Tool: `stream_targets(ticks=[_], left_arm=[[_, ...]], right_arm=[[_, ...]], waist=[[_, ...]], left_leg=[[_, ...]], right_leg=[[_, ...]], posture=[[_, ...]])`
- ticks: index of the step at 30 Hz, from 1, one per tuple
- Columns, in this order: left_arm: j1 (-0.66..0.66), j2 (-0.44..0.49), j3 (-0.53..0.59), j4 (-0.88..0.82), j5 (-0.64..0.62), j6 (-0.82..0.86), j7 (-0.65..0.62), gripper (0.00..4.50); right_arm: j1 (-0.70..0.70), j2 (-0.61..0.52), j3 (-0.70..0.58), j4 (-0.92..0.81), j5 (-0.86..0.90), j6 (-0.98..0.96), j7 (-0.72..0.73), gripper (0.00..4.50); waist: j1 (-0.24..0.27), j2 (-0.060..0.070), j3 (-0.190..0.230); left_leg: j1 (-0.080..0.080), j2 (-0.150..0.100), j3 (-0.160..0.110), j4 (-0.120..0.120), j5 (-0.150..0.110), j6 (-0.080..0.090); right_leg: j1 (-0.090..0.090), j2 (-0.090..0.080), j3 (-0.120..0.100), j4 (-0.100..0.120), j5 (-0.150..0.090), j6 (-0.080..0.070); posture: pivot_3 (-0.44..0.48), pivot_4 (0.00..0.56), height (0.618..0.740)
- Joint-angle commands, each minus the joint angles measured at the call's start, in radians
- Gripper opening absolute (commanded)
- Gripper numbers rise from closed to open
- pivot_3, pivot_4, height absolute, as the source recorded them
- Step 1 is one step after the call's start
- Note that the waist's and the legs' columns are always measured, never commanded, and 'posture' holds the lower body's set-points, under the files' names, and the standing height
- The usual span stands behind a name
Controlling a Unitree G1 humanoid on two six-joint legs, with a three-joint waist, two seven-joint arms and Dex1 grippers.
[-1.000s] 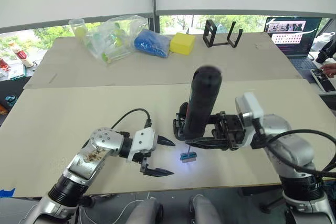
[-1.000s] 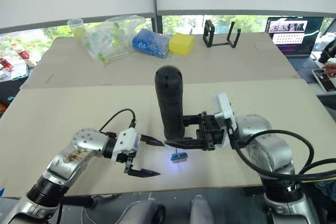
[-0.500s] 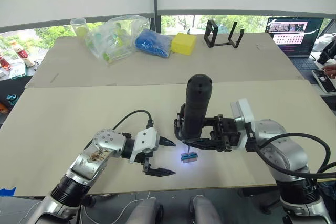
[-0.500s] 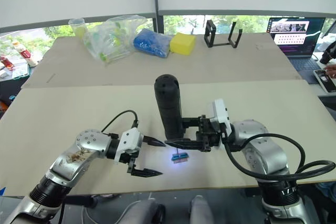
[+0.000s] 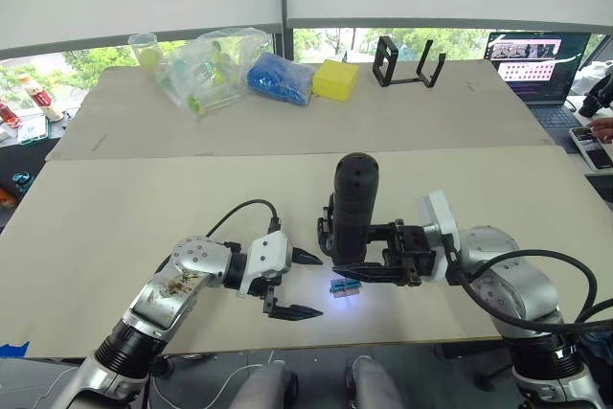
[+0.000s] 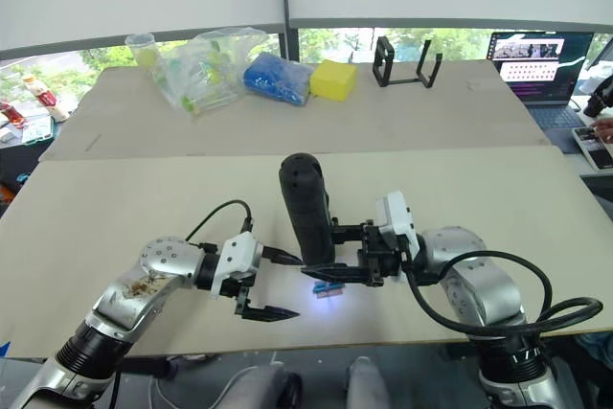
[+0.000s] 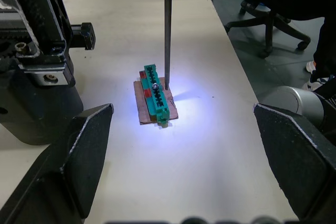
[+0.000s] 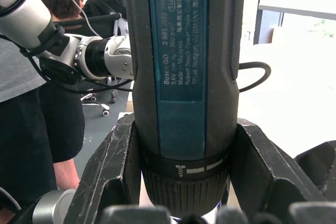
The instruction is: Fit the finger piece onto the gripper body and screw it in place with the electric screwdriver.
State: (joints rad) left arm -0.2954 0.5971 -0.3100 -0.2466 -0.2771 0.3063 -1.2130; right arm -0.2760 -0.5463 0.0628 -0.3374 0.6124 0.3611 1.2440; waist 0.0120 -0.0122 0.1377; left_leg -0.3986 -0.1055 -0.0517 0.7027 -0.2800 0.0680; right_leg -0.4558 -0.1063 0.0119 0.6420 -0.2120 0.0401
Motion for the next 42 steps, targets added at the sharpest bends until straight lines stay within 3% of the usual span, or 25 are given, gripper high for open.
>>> stream_targets(ticks=[1,42], left_arm=[[-0.009,0.002,0.010,-0.002,-0.011,-0.017,-0.002,4.50],[-0.027,-0.016,0.003,0.014,-0.004,-0.023,0.011,4.50]], right_arm=[[-0.006,-0.015,-0.026,-0.056,0.052,-0.019,0.024,1.92],[-0.045,-0.031,-0.006,-0.045,0.044,0.016,0.003,1.92]], waist=[[0.000,0.000,0.000],[0.000,0.000,0.000]], left_leg=[[0.000,0.000,0.000,0.000,0.000,0.000],[0.000,0.000,0.000,0.000,0.000,0.000]], right_leg=[[0.000,0.000,0.000,0.000,0.000,0.000],[0.000,0.000,0.000,0.000,0.000,0.000]], posture=[[0.000,0.150,0.737],[0.000,0.150,0.737]])
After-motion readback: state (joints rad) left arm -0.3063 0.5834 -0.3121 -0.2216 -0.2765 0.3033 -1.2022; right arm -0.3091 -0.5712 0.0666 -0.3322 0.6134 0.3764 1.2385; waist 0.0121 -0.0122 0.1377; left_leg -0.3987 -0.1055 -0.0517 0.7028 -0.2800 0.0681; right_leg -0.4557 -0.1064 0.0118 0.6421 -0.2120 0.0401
